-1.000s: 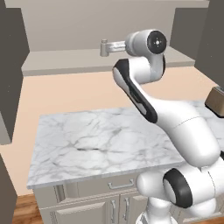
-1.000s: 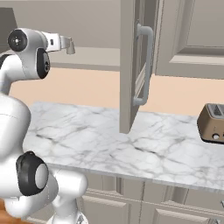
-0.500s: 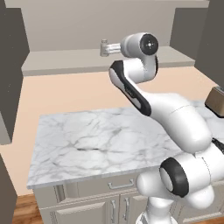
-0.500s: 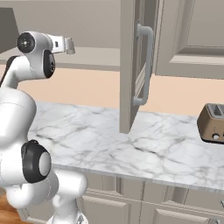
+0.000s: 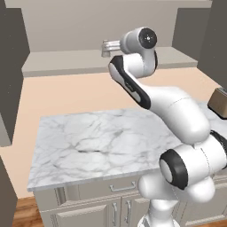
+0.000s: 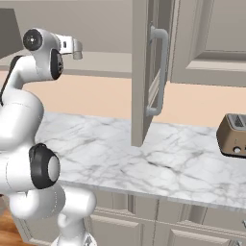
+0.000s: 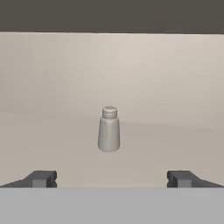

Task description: Retrieve the shaker from the cabinet and place it next the steak on a plate on the dining table.

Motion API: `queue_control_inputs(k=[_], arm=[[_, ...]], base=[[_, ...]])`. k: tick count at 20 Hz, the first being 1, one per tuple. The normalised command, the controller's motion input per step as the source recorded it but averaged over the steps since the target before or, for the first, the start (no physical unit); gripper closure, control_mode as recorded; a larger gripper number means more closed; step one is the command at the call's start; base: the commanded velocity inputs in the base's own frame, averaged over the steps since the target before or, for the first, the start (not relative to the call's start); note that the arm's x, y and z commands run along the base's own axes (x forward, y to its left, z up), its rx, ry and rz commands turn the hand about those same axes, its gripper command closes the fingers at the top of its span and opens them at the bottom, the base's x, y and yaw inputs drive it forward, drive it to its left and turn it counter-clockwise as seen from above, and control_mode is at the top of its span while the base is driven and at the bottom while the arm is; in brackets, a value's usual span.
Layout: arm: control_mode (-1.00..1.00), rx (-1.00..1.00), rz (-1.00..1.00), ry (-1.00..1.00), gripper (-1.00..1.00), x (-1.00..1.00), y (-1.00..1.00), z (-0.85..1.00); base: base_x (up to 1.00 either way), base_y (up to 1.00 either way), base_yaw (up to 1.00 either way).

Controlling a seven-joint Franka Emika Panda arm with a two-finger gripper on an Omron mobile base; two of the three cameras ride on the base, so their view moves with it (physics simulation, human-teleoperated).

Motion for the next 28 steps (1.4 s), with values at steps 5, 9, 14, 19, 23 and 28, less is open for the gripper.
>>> queue_control_inputs(k=[5,9,14,19,23,28], arm=[[-1.0,-0.01,0.0,0.14,-1.0,0.17,0.02,0.35],[-1.0,-0.03,0.0,0.1,-1.0,0.28,0.08,0.26],[-1.0,0.0,0.0,0.01,-1.0,0.47,0.1,-0.06],[-1.0,0.0,0.0,0.0,-1.0,0.59,0.07,-0.18],[-1.0,0.0,0.0,0.0,-1.0,0.58,0.02,-0.19],[-1.0,0.0,0.0,0.0,-1.0,0.58,0.13,-0.38]], base=[[0.0,0.0,0.0],[0.0,0.0,0.0],[0.0,0.0,0.0],[0.0,0.0,0.0],[0.0,0.0,0.0],[0.0,0.0,0.0]])
